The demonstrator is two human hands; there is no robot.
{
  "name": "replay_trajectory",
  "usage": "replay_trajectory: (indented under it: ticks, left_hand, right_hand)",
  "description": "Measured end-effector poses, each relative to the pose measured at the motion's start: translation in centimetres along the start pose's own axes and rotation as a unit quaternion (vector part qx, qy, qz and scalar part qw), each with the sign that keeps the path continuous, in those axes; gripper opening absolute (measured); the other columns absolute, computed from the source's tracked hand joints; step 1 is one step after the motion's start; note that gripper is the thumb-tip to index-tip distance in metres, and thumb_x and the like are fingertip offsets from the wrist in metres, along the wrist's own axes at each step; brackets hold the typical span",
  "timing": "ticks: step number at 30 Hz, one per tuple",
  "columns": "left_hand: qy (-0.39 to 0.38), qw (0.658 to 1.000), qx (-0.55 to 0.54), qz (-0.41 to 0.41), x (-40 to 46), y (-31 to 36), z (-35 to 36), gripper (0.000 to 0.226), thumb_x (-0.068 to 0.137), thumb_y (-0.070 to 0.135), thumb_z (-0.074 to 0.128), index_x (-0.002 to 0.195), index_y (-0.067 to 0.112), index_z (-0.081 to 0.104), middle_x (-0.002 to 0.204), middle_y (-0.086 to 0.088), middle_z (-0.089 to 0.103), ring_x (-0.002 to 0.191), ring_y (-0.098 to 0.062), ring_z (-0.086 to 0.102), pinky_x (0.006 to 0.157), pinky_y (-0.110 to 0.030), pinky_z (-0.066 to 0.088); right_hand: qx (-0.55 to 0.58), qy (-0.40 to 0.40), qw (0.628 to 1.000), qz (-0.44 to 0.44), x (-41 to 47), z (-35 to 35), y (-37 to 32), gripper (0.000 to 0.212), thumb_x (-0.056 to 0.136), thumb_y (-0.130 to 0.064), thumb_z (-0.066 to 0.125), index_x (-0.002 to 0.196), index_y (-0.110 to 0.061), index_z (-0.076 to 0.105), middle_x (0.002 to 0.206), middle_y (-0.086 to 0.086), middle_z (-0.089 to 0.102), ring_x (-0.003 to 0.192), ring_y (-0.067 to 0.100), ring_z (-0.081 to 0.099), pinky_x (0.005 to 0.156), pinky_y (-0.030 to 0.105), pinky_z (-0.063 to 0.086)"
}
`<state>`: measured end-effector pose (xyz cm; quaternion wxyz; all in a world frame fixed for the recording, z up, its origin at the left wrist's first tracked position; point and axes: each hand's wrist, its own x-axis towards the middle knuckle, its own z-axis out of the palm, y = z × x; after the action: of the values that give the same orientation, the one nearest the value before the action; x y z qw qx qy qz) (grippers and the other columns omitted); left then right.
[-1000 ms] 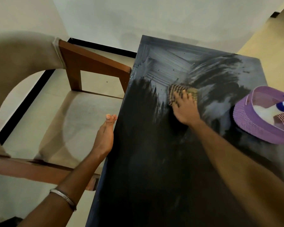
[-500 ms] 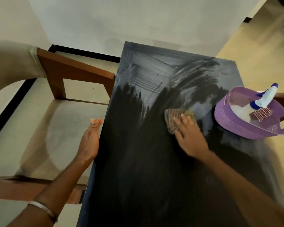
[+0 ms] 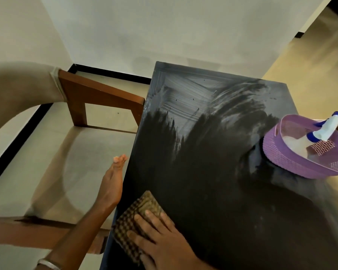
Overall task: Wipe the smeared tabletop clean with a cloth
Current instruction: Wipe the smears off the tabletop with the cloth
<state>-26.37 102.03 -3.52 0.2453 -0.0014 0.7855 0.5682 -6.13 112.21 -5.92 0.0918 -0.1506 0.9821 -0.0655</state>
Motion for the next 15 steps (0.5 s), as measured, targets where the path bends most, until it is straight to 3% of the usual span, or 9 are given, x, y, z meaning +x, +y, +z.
replay_trajectory:
  ticks: [2,4,7,10,12,15]
  left_hand:
    - [0.0,1.0,0.005,0.004,0.2,-0.1,-0.3,0.084,0.081,0.079,0.014,0.143,0.03,0.044,0.153,0.004,0.04,0.143,-0.016,0.032,0.12,-0.045,0.019]
    - [0.005,1.0,0.009,0.004,0.2,-0.1,-0.5,0.086,0.08,0.078,0.013,0.143,0.029,0.043,0.153,0.004,0.04,0.143,-0.016,0.032,0.12,-0.045,0.018]
    - [0.006,1.0,0.022,0.005,-0.1,-0.1,-0.6,0.083,0.082,0.074,0.012,0.145,0.028,0.04,0.154,0.005,0.038,0.144,-0.015,0.03,0.12,-0.042,0.017]
    - [0.005,1.0,0.017,0.009,-0.3,-0.2,-0.6,0.084,0.081,0.073,0.013,0.146,0.028,0.039,0.154,0.006,0.037,0.144,-0.014,0.029,0.117,-0.036,0.016]
    - [0.002,1.0,0.017,0.009,-0.1,-0.3,-0.7,0.082,0.08,0.074,0.013,0.145,0.032,0.039,0.154,0.007,0.037,0.144,-0.014,0.029,0.114,-0.034,0.017]
    - [-0.003,1.0,0.014,0.008,0.7,-0.3,-0.3,0.081,0.079,0.075,0.013,0.145,0.035,0.039,0.154,0.008,0.037,0.144,-0.015,0.029,0.111,-0.032,0.018]
  right_hand:
    - [0.011,-0.015,0.998,-0.06,1.0,-1.1,2.8,0.051,0.102,-0.05,0.034,0.152,-0.039,0.031,0.163,-0.005,0.025,0.152,0.021,0.017,0.123,0.044,0.006]
    - [0.031,0.046,0.997,-0.054,3.3,-2.9,8.4,0.054,0.101,-0.042,0.042,0.153,-0.033,0.033,0.161,0.001,0.029,0.151,0.023,0.019,0.124,0.044,0.003]
    - [0.024,0.055,0.981,0.182,8.6,-6.3,22.2,0.057,0.103,-0.043,0.03,0.157,-0.026,0.024,0.163,0.007,0.023,0.152,0.027,0.015,0.123,0.048,0.007]
    - [0.1,0.023,0.897,0.431,11.4,-9.1,33.4,0.058,0.104,-0.041,0.028,0.158,-0.022,0.02,0.166,0.01,0.01,0.152,0.032,0.008,0.123,0.05,0.005]
    - [0.123,0.013,0.873,0.471,12.4,-9.2,34.8,0.059,0.103,-0.043,0.028,0.158,-0.025,0.018,0.166,0.009,0.004,0.152,0.033,0.003,0.123,0.05,0.001]
    - [0.074,0.047,0.913,0.399,13.3,-7.9,28.6,0.06,0.103,-0.046,0.024,0.159,-0.026,0.014,0.166,0.009,0.005,0.153,0.031,0.003,0.123,0.049,-0.001]
